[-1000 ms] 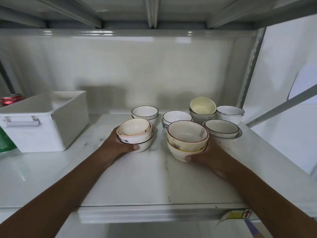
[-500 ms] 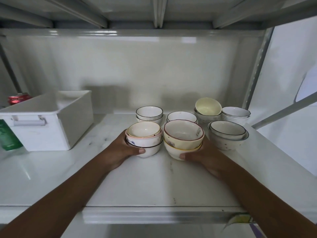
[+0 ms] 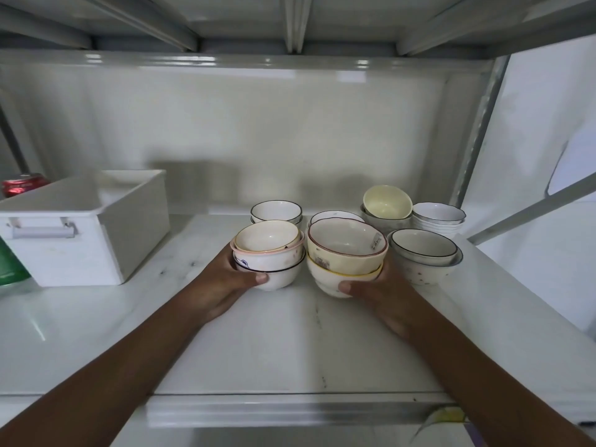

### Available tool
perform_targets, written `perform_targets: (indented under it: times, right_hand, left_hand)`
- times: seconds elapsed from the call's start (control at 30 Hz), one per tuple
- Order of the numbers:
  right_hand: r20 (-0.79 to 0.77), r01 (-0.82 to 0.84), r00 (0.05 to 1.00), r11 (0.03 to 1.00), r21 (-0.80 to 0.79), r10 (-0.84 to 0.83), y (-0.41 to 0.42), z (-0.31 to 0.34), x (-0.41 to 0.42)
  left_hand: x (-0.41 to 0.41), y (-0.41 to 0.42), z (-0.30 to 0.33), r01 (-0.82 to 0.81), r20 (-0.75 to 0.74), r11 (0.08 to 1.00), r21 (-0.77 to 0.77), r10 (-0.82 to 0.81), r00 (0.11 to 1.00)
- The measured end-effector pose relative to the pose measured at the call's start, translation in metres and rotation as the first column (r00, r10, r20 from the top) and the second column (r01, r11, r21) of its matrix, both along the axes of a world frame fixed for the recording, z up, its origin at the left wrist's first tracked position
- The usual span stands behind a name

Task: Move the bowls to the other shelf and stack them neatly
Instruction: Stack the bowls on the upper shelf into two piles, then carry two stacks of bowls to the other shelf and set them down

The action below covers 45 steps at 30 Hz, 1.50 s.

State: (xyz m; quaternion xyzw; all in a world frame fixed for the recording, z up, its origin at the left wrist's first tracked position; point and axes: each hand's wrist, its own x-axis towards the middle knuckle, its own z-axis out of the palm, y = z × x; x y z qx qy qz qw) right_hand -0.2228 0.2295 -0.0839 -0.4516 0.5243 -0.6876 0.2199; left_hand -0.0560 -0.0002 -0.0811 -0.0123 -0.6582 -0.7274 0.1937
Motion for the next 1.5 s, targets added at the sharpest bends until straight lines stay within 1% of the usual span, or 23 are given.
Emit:
perform_targets:
  times: [0.17, 0.3, 0.43, 0.63, 0.73, 0.8, 0.93, 1.2, 1.33, 1.5]
  right_hand:
    - [0.011, 0.041, 0.999, 0.999, -0.022, -0.041, 0.001, 0.000, -0.004]
    - [0.040, 0.069, 0.997, 0.996, -0.053, -0.067, 0.005, 0.004, -0.001]
    - [0.036, 0.086, 0.996, 0.995, -0.056, -0.085, 0.011, 0.008, 0.002]
    - [0.009, 0.157, 0.988, 0.984, -0.090, -0.156, 0.025, 0.028, 0.014]
    - [0.019, 0.182, 0.983, 0.981, -0.068, -0.181, 0.034, 0.037, 0.019]
    - [0.048, 0.237, 0.971, 0.969, -0.065, -0.234, 0.042, 0.043, 0.023]
    - [0.081, 0.337, 0.940, 0.937, -0.089, -0.331, 0.062, 0.050, 0.036]
    - [0.068, 0.510, 0.860, 0.857, -0.074, -0.506, 0.122, 0.063, 0.069]
    - [0.056, 0.584, 0.812, 0.807, -0.087, -0.582, 0.163, 0.068, 0.089]
    - [0.046, 0.653, 0.757, 0.750, -0.105, -0.652, 0.220, 0.073, 0.118]
  left_hand:
    - [-0.005, 0.002, 0.004, 0.000, -0.045, 0.999, 0.054, 0.002, 0.999]
    - [-0.008, 0.007, 0.008, 0.041, -0.087, 0.992, 0.117, -0.031, 0.996]
    - [-0.011, 0.015, 0.020, 0.033, -0.088, 0.997, 0.076, -0.027, 0.996]
    - [-0.016, 0.023, 0.037, 0.131, -0.114, 0.988, 0.081, -0.121, 0.986]
    - [-0.022, 0.023, 0.045, 0.166, -0.100, 0.985, 0.054, -0.160, 0.982]
    - [-0.024, 0.027, 0.051, 0.165, -0.074, 0.984, 0.069, -0.160, 0.984]
    - [-0.029, 0.043, 0.065, 0.206, -0.103, 0.974, 0.091, -0.197, 0.975]
    - [-0.039, 0.083, 0.081, 0.371, -0.137, 0.925, 0.085, -0.358, 0.924]
    - [-0.046, 0.114, 0.082, 0.502, -0.141, 0.862, 0.067, -0.490, 0.860]
    - [-0.057, 0.167, 0.080, 0.612, -0.130, 0.786, 0.084, -0.600, 0.789]
